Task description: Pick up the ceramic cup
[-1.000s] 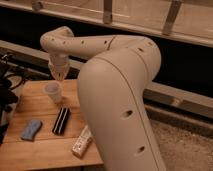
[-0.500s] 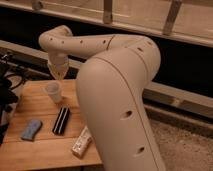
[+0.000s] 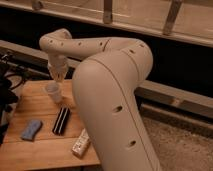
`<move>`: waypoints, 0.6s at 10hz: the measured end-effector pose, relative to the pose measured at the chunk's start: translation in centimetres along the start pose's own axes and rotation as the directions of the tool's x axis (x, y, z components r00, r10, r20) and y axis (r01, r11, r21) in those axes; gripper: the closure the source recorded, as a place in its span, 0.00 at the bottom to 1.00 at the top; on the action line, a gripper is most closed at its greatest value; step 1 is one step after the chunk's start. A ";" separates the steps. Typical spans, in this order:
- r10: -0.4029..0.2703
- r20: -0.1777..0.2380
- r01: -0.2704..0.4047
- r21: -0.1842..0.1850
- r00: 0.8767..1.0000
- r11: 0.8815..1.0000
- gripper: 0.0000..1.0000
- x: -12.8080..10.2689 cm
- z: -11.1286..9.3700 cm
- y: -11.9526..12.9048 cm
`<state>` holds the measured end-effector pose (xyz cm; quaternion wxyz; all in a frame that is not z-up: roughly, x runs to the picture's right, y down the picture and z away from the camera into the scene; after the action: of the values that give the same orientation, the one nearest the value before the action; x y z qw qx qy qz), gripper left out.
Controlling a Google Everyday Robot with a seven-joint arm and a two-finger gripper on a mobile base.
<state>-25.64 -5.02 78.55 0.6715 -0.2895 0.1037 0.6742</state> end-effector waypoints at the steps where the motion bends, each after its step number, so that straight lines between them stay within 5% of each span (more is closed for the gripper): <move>1: 0.000 -0.016 0.000 0.003 1.000 1.000 0.39 -0.1 0.6 -0.1; 3: -0.009 -0.039 0.009 -0.002 0.999 1.000 0.22 -0.4 1.7 0.3; 6: -0.022 -0.082 0.020 -0.021 0.996 1.000 0.20 -0.5 3.6 1.1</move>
<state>-27.62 -3.61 81.44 0.6707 -0.3247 0.1213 0.6557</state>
